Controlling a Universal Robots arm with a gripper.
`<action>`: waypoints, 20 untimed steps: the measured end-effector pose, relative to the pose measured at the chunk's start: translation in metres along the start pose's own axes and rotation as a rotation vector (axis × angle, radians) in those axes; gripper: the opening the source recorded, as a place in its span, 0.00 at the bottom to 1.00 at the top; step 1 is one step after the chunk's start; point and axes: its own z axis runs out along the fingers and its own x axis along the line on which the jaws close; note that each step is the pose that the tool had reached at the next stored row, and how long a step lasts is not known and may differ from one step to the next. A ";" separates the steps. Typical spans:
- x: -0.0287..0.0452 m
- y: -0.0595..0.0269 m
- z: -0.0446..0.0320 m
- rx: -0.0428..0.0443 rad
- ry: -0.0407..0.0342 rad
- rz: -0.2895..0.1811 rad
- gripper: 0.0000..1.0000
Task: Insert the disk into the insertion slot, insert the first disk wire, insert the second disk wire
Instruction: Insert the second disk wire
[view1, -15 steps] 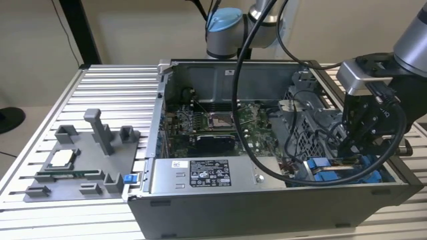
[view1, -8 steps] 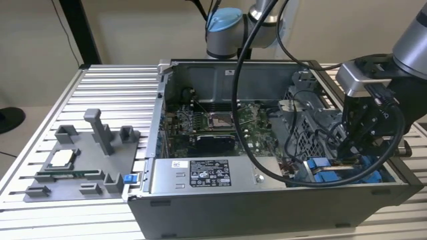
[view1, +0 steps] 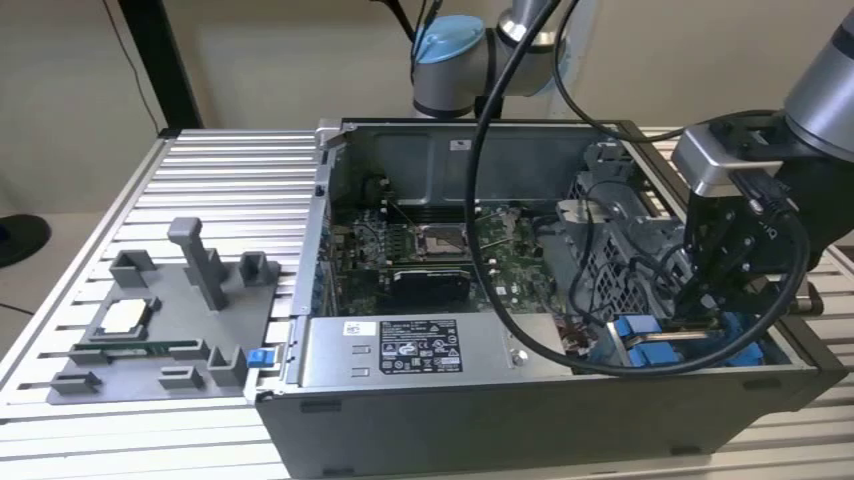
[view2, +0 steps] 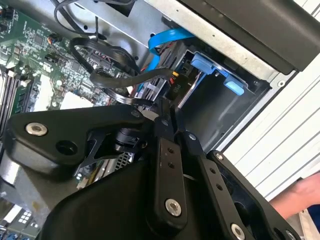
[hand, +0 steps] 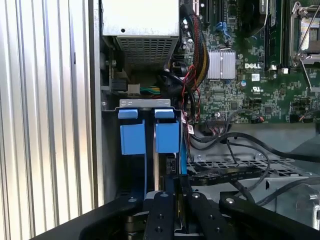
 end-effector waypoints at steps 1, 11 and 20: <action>0.0000 -0.0004 0.0002 0.0000 0.0001 0.000 0.00; 0.0001 -0.0012 0.0022 0.0008 0.0001 -0.007 0.00; 0.0002 -0.0012 0.0048 0.0016 0.0008 -0.020 0.00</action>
